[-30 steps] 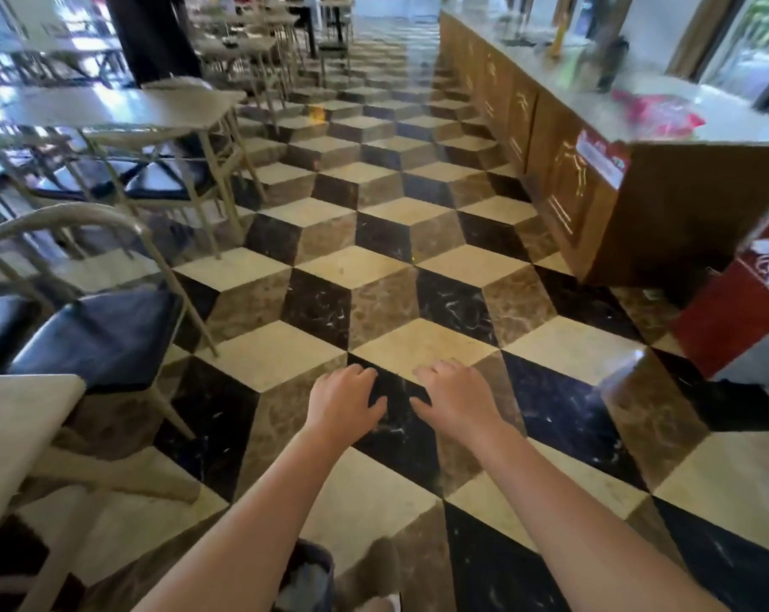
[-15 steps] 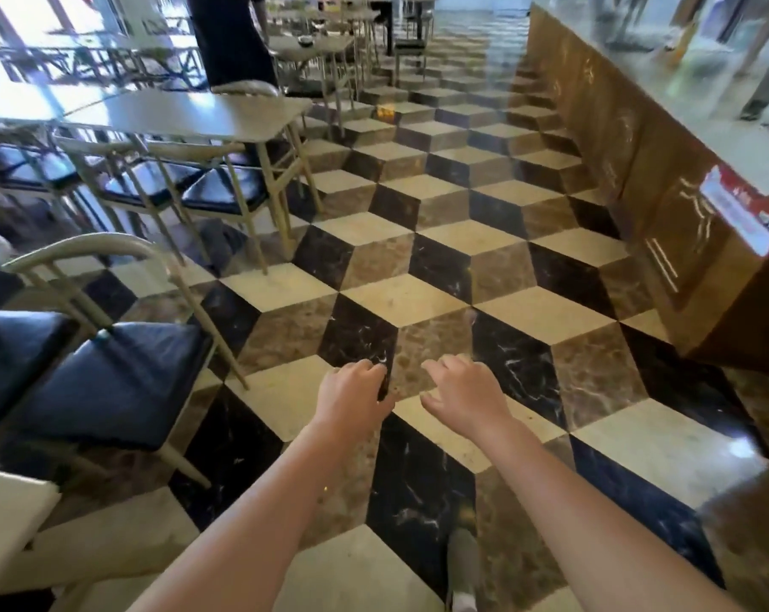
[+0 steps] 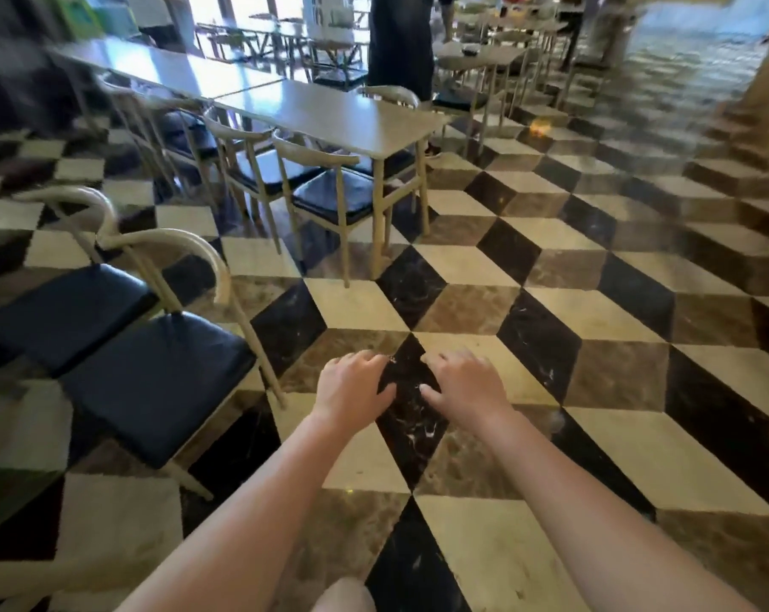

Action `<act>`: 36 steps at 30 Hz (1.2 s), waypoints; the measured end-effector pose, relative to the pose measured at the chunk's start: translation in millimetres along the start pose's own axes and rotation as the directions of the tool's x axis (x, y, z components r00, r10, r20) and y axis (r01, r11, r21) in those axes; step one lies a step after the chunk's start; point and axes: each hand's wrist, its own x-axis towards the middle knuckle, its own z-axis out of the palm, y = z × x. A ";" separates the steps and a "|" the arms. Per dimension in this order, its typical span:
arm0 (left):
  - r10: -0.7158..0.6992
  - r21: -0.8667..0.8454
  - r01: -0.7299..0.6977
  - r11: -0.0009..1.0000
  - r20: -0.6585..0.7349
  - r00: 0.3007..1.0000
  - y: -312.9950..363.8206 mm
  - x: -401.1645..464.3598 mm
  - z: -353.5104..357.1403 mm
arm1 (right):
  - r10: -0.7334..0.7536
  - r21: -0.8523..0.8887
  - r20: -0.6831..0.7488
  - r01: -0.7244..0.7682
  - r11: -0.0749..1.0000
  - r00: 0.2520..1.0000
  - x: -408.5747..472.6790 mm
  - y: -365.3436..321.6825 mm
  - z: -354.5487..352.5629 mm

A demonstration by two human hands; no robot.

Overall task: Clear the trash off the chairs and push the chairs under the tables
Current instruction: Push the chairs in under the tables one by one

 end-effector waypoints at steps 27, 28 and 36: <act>-0.494 0.043 0.494 0.868 -0.022 0.869 -279.6 345.3 39.4 | -0.482 0.018 0.068 0.482 0.876 0.874 524.3 -33.9 32.2; -0.527 0.054 0.528 0.848 -0.031 0.849 -291.0 355.0 39.2 | -0.512 0.023 0.066 0.512 0.859 0.856 544.9 -40.1 33.6; -0.774 0.034 0.785 0.619 -0.145 0.617 -368.9 428.0 26.6 | -0.767 0.038 0.100 0.767 0.640 0.634 703.6 -95.7 39.3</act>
